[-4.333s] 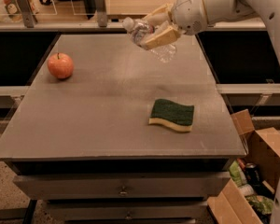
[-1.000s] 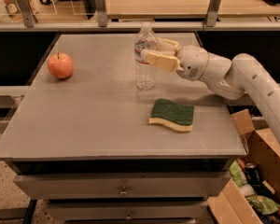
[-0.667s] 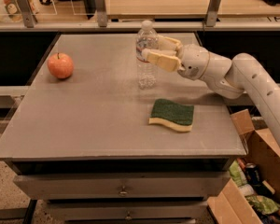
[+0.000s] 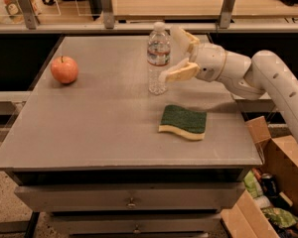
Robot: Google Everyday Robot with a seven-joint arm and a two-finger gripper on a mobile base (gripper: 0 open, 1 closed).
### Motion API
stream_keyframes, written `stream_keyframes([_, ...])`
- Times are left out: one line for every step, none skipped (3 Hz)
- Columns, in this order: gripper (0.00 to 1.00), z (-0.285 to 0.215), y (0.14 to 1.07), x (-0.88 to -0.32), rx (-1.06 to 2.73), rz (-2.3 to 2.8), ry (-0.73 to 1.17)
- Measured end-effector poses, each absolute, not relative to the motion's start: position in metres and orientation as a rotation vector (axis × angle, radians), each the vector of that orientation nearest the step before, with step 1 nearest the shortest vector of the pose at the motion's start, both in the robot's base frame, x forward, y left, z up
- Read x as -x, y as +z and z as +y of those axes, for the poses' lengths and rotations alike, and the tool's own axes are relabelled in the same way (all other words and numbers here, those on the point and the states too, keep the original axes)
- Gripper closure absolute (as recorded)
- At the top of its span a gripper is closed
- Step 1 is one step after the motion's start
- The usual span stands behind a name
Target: Place water bottle upright
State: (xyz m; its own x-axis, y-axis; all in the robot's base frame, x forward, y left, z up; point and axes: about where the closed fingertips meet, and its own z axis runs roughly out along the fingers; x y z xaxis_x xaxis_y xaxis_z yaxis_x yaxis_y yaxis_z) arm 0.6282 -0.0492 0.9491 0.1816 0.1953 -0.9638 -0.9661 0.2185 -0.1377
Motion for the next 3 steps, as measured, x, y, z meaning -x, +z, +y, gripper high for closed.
stream_keyframes([0.0, -0.05, 0.958, -0.625, 1.042, 1.057, 0.981])
stream_keyframes([0.0, -0.054, 0.969, -0.622, 1.132, 1.135, 0.899])
stream_keyframes([0.0, -0.056, 0.97, -0.621, 1.142, 1.152, 0.884])
